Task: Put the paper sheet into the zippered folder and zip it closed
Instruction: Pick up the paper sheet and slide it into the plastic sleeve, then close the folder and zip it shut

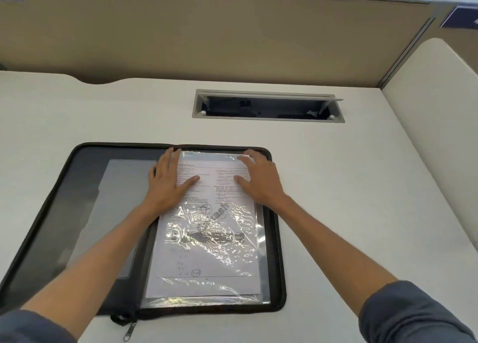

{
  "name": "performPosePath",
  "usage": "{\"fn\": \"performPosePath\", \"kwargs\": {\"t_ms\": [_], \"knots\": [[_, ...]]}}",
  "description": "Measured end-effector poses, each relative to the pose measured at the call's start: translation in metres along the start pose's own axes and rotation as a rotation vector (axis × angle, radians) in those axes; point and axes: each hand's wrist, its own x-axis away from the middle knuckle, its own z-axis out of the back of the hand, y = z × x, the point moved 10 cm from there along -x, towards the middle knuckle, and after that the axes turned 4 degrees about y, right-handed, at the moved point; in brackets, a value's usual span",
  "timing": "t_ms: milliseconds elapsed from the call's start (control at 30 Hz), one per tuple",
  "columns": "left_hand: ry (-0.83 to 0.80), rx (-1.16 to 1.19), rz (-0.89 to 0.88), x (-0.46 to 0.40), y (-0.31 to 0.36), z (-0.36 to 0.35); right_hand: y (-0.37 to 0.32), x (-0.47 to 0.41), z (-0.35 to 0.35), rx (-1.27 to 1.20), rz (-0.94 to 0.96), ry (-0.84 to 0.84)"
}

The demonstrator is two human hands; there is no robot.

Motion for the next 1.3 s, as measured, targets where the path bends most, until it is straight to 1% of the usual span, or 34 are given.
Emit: {"fn": "performPosePath", "kwargs": {"t_ms": [133, 233, 333, 500, 700, 900, 967, 1033, 1100, 1167, 1233, 1300], "knots": [[0.027, 0.008, 0.013, 0.036, -0.001, 0.007, -0.011, 0.046, -0.016, 0.034, -0.038, -0.013], [0.015, -0.031, 0.008, 0.067, -0.003, 0.006, -0.013, 0.072, -0.029, 0.004, -0.105, -0.01], [-0.003, -0.075, 0.0, 0.084, 0.0, 0.001, -0.01, 0.084, -0.034, 0.006, -0.113, 0.015], [0.006, -0.117, 0.014, 0.078, 0.013, -0.004, 0.006, 0.083, -0.027, 0.05, -0.106, 0.043], [-0.006, -0.118, 0.009, 0.064, 0.035, -0.016, 0.032, 0.073, -0.016, 0.074, -0.11, 0.023], [-0.067, -0.088, 0.037, 0.058, 0.04, -0.019, 0.039, 0.071, -0.011, 0.084, -0.108, 0.033], [-0.029, -0.109, 0.081, 0.061, 0.029, -0.007, 0.037, 0.07, -0.011, 0.066, -0.109, 0.018], [0.051, -0.186, 0.14, 0.065, 0.01, 0.014, 0.034, 0.07, -0.007, 0.0, -0.117, 0.03], [0.135, -0.237, 0.226, 0.07, -0.019, 0.039, 0.025, 0.074, 0.006, -0.06, -0.098, 0.134], [0.203, -0.226, 0.3, 0.08, -0.05, 0.062, 0.01, 0.082, 0.019, -0.106, -0.039, 0.25], [0.236, -0.247, 0.344, 0.093, -0.076, 0.08, -0.007, 0.095, 0.025, -0.152, 0.016, 0.299], [0.25, -0.302, 0.425, 0.106, -0.098, 0.094, -0.017, 0.106, 0.026, -0.182, 0.029, 0.312]]}}
